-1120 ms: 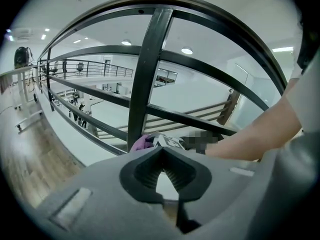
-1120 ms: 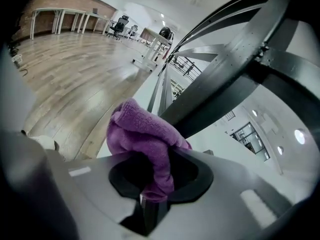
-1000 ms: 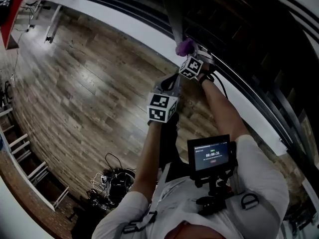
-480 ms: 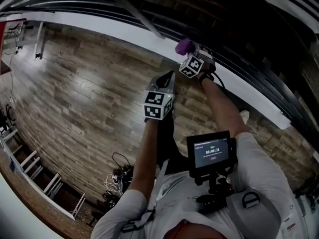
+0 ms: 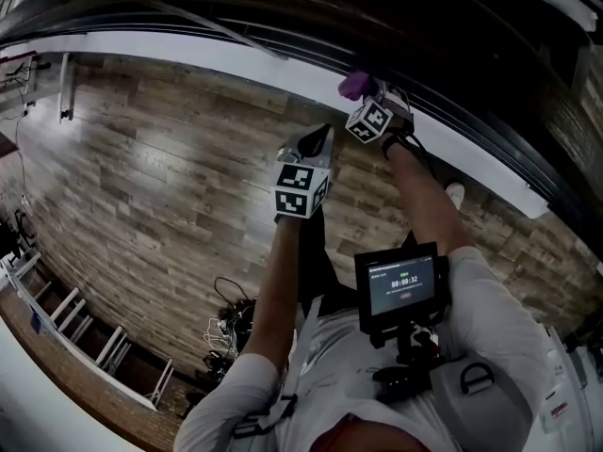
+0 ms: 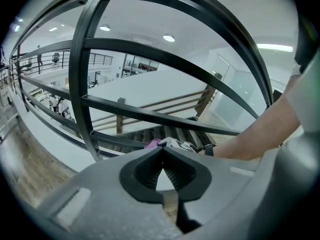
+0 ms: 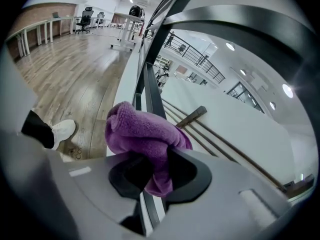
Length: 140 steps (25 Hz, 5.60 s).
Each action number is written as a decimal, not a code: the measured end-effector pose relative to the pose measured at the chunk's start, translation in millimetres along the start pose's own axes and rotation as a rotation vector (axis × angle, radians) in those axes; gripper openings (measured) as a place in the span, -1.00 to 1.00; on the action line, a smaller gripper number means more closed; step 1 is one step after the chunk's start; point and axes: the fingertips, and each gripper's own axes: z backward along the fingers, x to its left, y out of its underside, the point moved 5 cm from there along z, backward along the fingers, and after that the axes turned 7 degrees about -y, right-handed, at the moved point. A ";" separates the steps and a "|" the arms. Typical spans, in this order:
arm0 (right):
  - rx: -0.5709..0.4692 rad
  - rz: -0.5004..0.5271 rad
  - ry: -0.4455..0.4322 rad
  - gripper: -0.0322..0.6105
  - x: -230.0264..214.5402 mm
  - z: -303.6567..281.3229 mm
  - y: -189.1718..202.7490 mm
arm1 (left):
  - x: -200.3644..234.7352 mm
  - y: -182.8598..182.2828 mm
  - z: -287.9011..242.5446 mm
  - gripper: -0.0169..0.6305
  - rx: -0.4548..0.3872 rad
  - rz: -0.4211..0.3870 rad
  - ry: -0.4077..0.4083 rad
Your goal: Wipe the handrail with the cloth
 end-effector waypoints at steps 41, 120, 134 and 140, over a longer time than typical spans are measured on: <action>0.228 -0.328 0.134 -0.70 -79.2 160.8 352.2 | -328.7 15.3 -102.4 -0.95 0.138 -0.209 0.399; -0.633 -1.133 0.601 -0.72 -20.0 728.7 237.0 | -427.7 -119.3 233.8 -0.95 -0.316 -0.425 0.667; -0.702 -0.925 0.624 -0.72 -24.8 804.9 165.2 | -444.2 -158.5 318.9 -0.95 -0.553 -0.370 0.622; -0.712 -0.935 0.670 -0.72 -14.1 819.3 177.2 | -439.2 -146.0 331.1 -0.95 -0.560 -0.364 0.594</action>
